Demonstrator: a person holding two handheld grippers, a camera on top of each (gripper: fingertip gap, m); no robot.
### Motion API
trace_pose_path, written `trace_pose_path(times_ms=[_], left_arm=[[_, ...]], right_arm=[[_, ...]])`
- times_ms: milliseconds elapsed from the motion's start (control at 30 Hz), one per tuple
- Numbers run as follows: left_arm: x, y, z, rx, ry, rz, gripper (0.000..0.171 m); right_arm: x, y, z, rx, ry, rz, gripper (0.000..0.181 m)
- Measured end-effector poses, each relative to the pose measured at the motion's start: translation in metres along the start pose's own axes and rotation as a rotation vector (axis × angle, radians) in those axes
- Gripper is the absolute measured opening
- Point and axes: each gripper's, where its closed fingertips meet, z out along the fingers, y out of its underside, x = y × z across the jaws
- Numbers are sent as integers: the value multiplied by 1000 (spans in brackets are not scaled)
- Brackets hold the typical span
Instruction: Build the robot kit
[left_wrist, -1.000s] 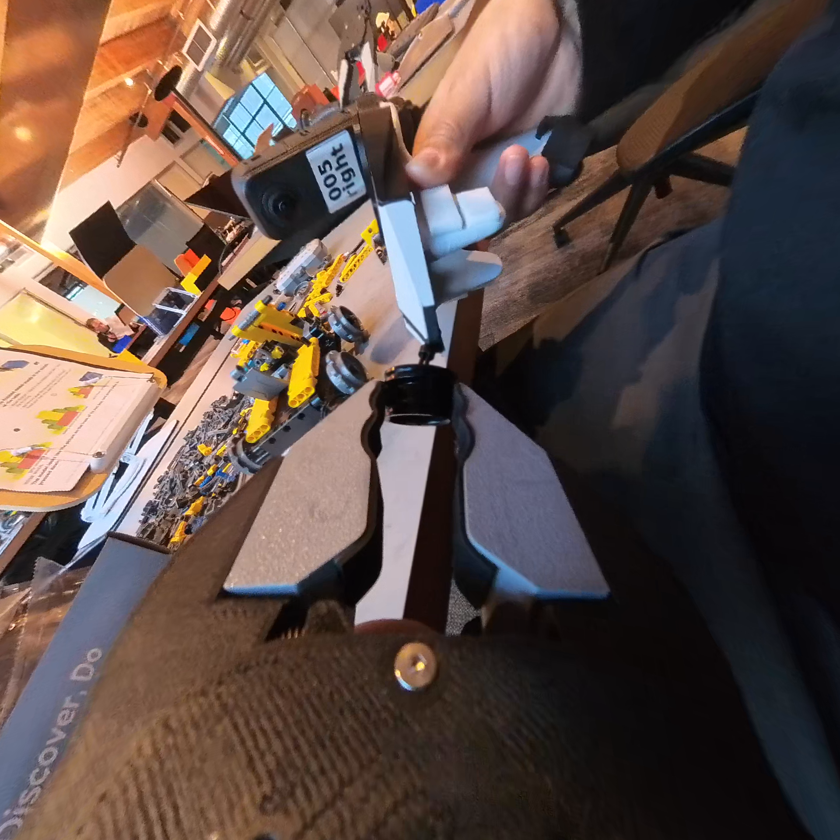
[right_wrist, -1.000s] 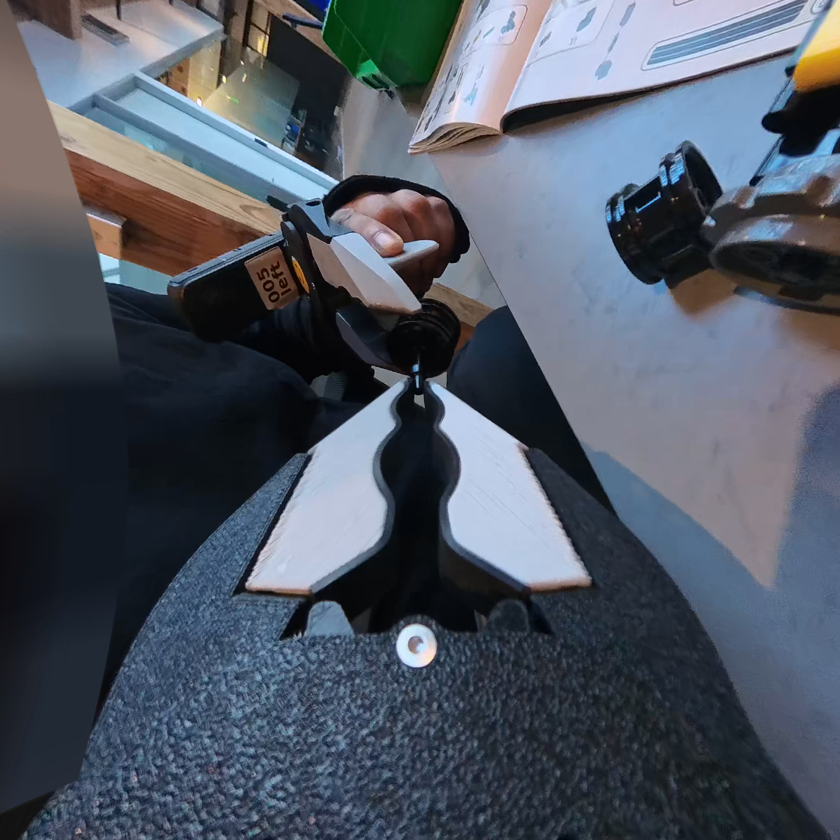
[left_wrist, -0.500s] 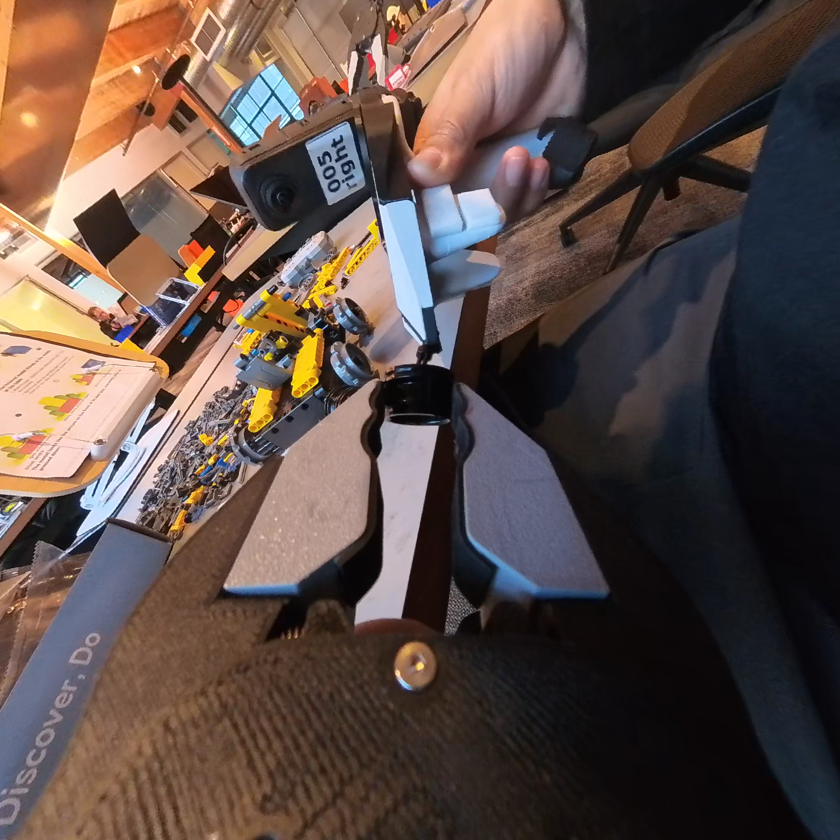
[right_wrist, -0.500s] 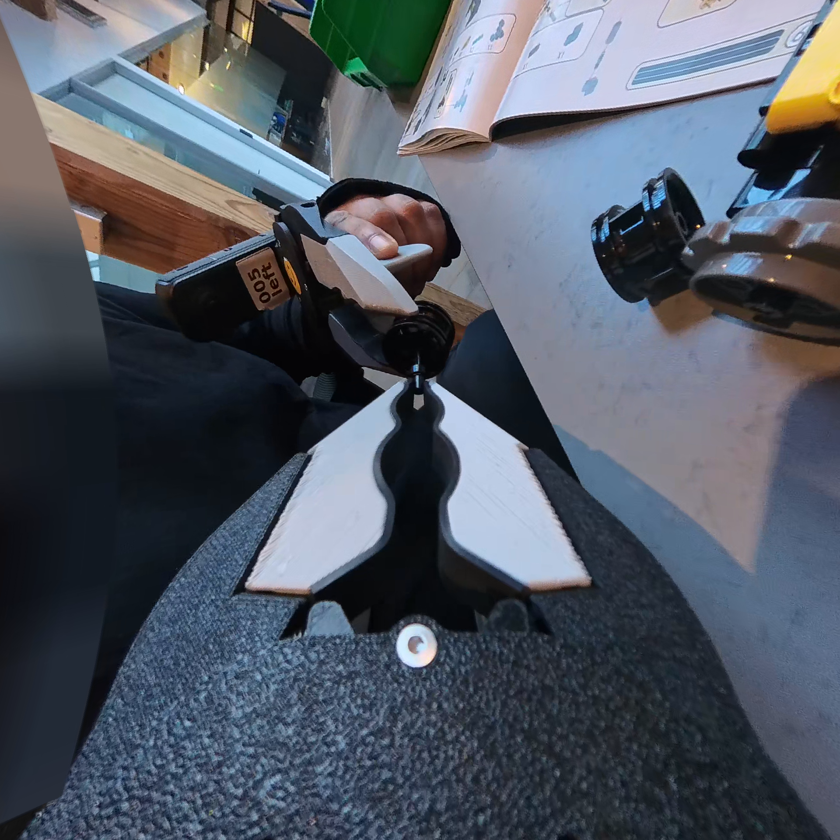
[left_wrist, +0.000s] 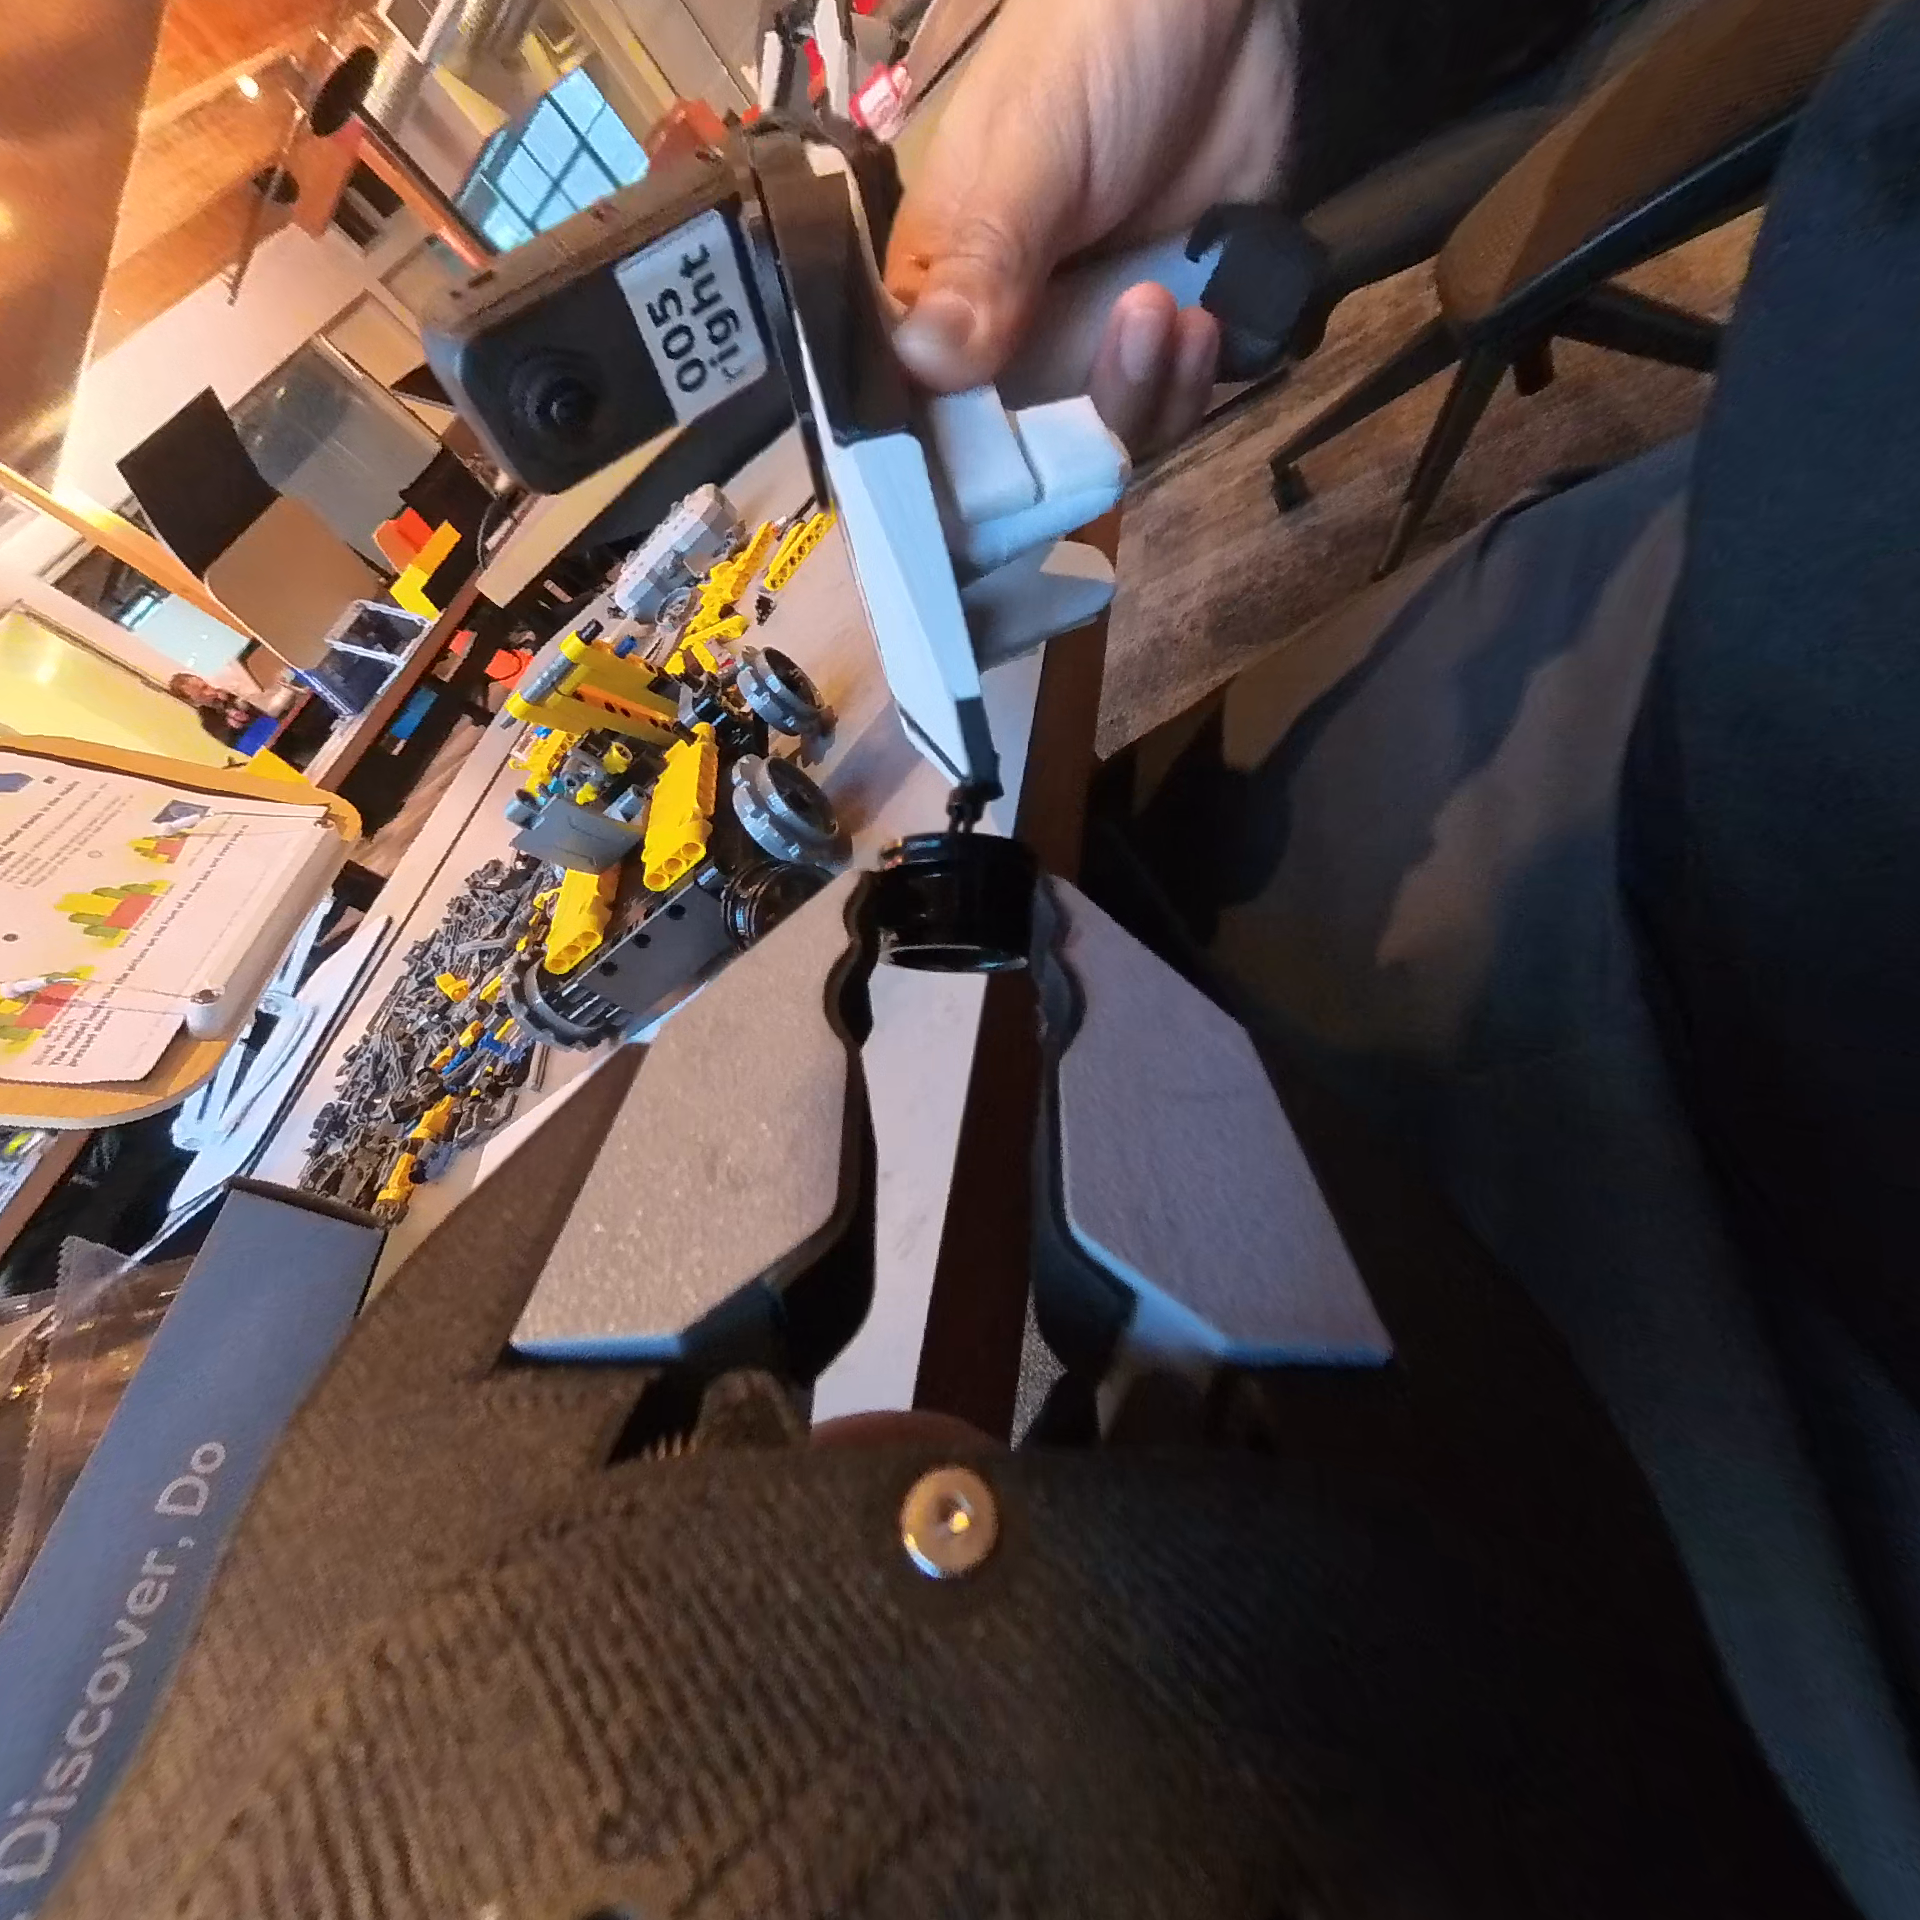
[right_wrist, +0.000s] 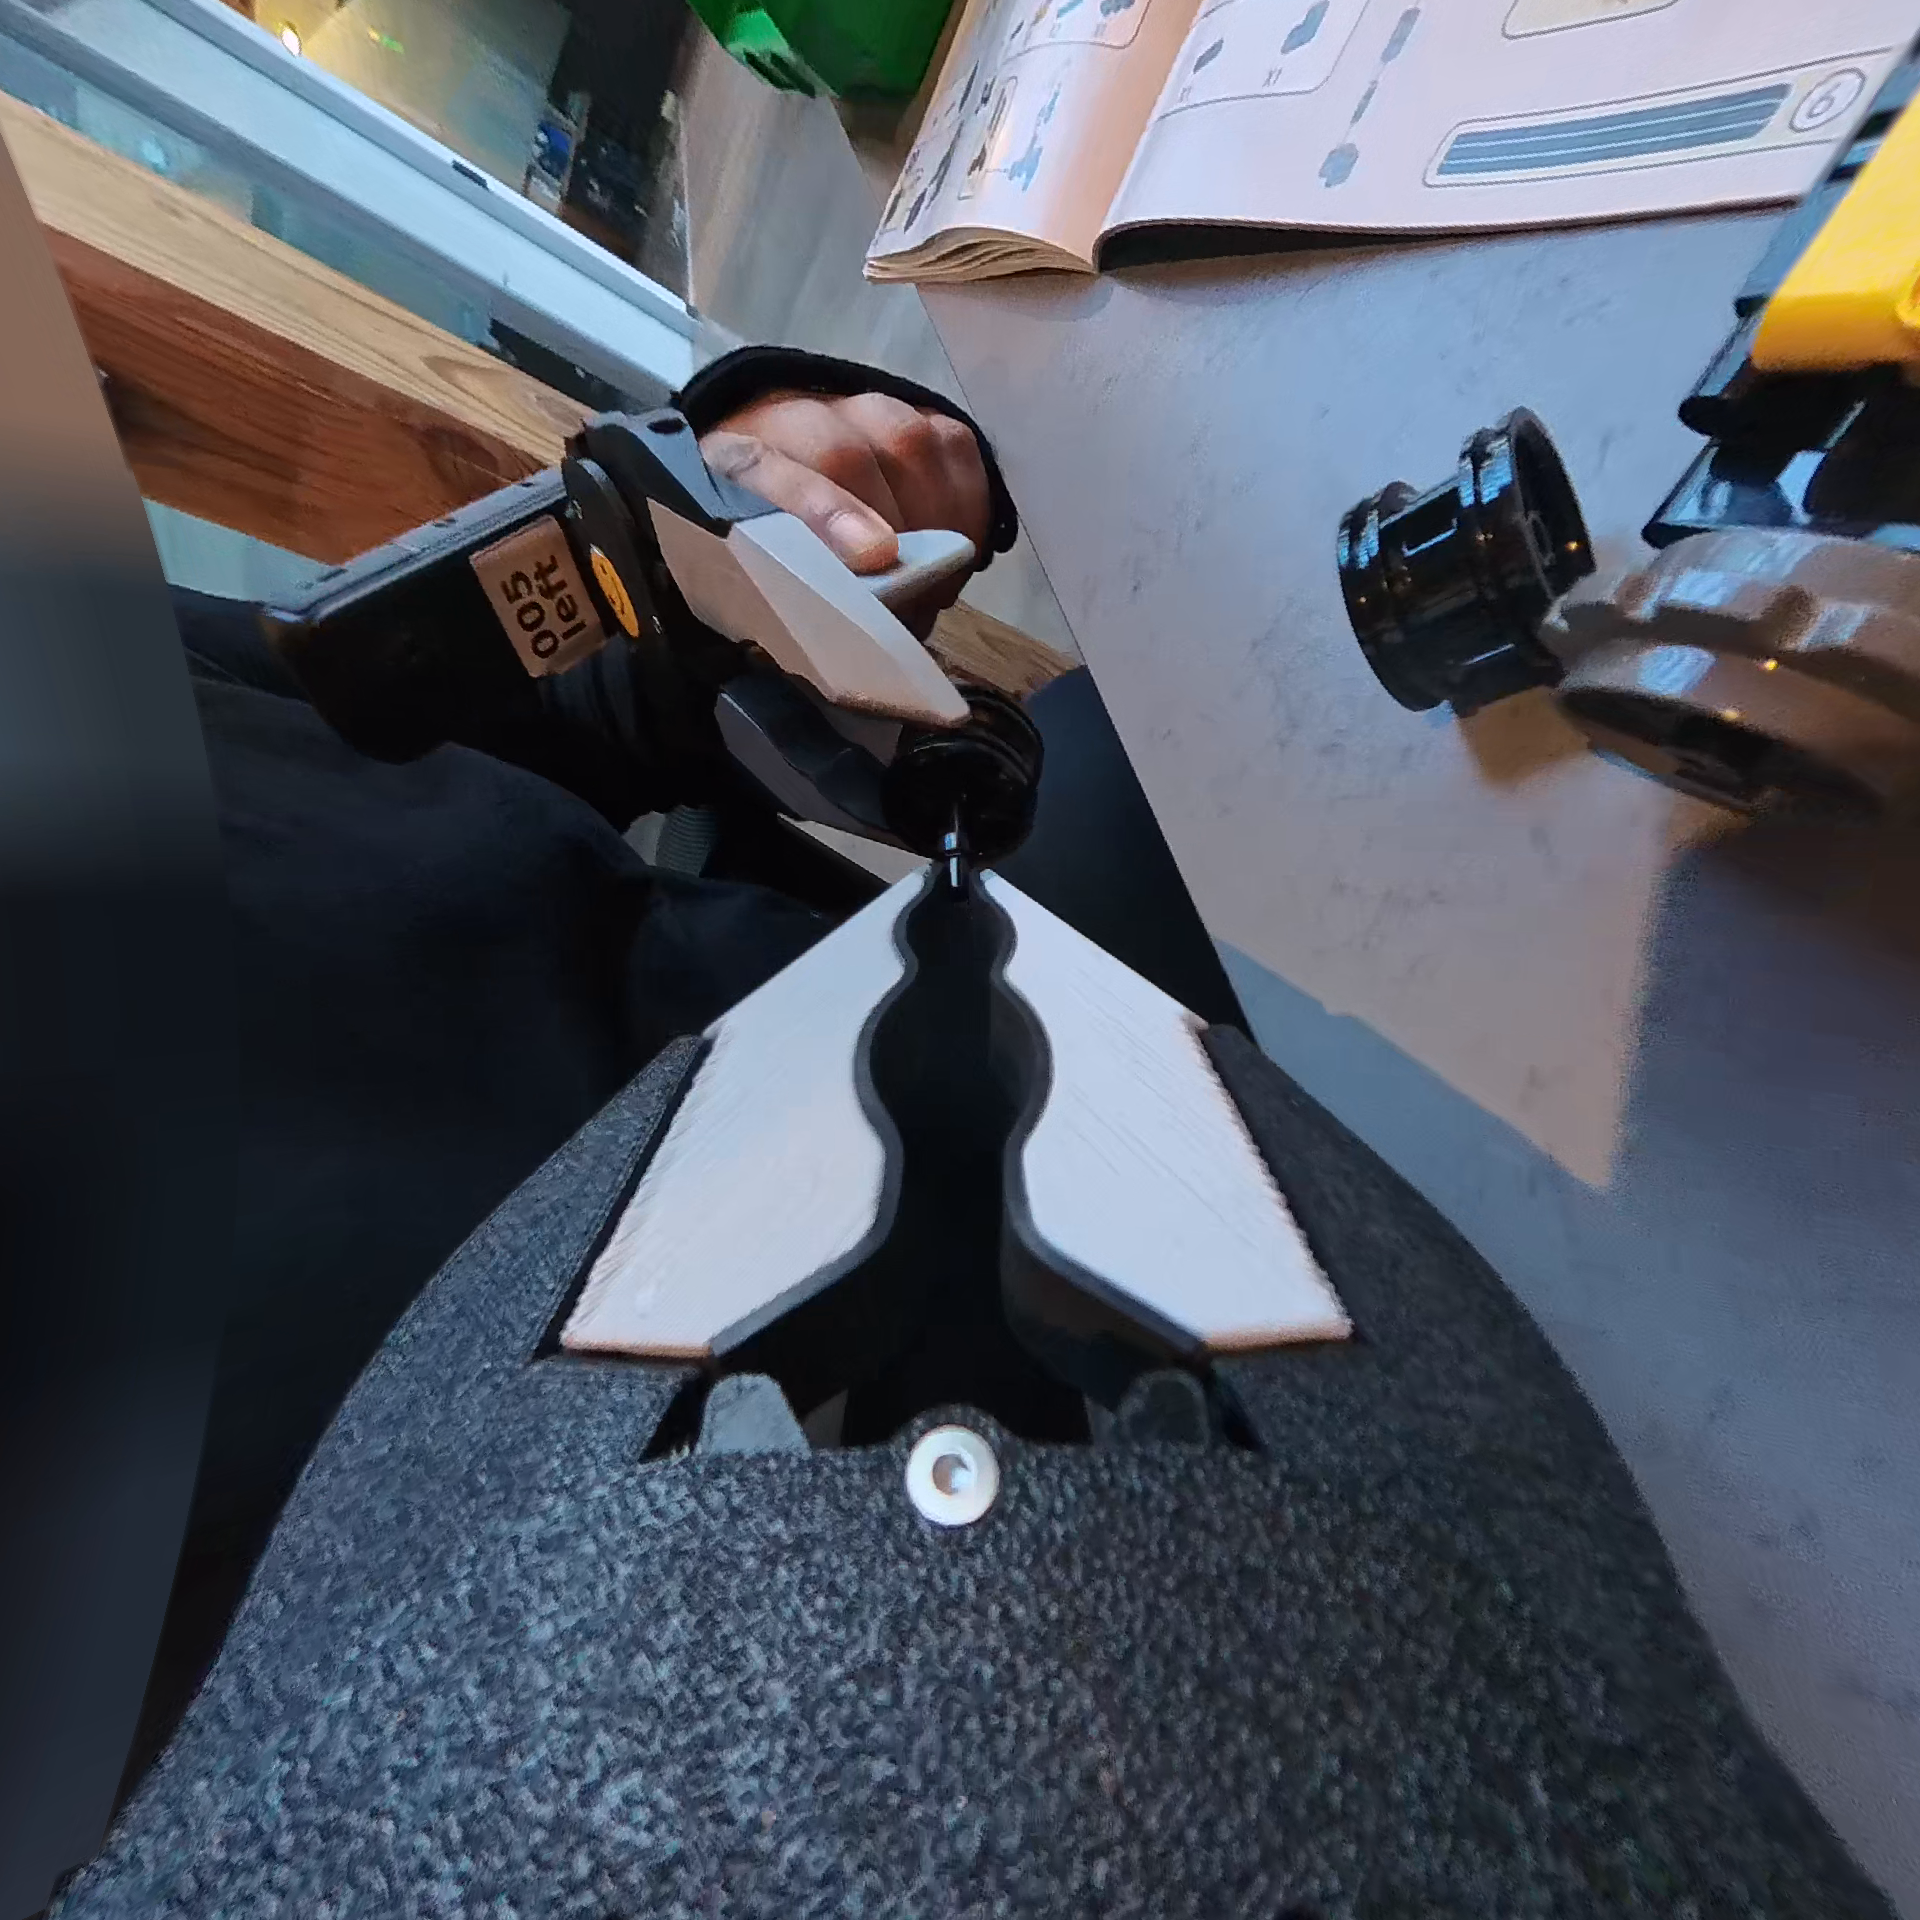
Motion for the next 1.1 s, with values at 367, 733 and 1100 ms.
trace_pose_path(times_ms=[367, 733, 1100], left_arm=[[3, 11, 4, -70, 29, -4, 28], [-1, 23, 6, -134, 38, -54, 27], [-1, 25, 4, -133, 84, -108, 27]], right_arm=[[11, 0, 5, -72, 86, -55, 4], [21, -6, 10, -10, 85, -68, 3], [23, -7, 15, -22, 26, -53, 3]])
